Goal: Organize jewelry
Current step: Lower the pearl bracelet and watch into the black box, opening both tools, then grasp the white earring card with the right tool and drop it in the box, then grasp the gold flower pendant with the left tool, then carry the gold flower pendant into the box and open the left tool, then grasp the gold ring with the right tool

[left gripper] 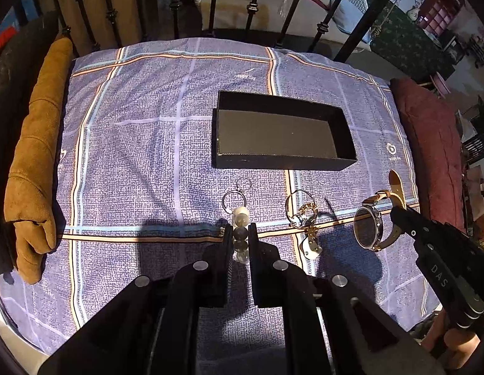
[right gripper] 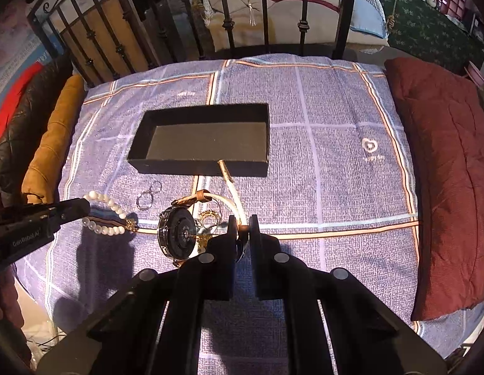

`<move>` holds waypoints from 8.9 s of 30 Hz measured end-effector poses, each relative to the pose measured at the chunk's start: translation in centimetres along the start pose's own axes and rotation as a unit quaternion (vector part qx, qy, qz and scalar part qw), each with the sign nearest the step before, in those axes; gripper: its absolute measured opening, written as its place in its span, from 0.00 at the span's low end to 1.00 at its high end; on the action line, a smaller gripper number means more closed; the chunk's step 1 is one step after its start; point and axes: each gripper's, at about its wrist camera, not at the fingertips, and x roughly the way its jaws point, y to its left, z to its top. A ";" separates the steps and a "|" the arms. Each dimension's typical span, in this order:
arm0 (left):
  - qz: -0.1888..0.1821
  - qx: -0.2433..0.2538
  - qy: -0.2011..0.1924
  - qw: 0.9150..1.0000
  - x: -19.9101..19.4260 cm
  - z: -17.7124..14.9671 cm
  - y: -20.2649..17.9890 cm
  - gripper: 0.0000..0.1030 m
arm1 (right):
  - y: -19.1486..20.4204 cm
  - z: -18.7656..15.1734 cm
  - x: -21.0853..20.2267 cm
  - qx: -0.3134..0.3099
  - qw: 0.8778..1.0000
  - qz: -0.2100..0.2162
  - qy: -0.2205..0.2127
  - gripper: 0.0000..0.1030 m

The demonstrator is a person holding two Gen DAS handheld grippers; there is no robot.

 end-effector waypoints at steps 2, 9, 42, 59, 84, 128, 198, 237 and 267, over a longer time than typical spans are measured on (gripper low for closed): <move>0.001 0.006 0.001 1.000 -0.4 0.1 -0.3 0.09 | 0.3 0.4 -0.3 -0.005 1.000 -0.002 -0.004 0.08; -0.006 0.014 -0.009 1.000 -1.8 2.5 -1.5 0.09 | 1.3 2.3 -1.2 -0.015 1.000 -0.003 -0.011 0.08; 0.072 -0.002 0.005 0.997 2.2 8.0 -0.8 0.77 | -1.9 8.6 4.3 -0.002 1.000 -0.004 0.018 0.45; 0.076 0.004 0.009 0.997 6.9 -2.7 0.5 0.78 | 0.0 -2.4 6.5 -0.011 0.997 0.048 0.065 0.45; 0.051 0.053 -0.023 0.997 8.5 -3.6 3.3 0.22 | 4.1 -6.3 8.3 0.008 0.999 0.032 0.023 0.25; 0.022 0.042 -0.082 0.996 5.9 10.3 -3.5 0.63 | 0.3 8.8 8.0 -0.023 0.996 -0.004 -0.084 0.35; -0.009 0.023 -0.063 0.998 1.6 0.9 1.8 0.16 | 3.0 -2.1 3.7 -0.001 0.996 0.064 -0.065 0.20; 0.008 0.060 -0.102 0.993 3.9 8.2 -2.5 0.16 | 0.5 7.9 5.2 -0.014 0.991 0.009 -0.130 0.20; 0.045 -0.008 -0.111 0.993 2.5 8.1 2.9 0.61 | -0.7 7.5 4.7 -0.004 0.991 -0.008 -0.134 0.58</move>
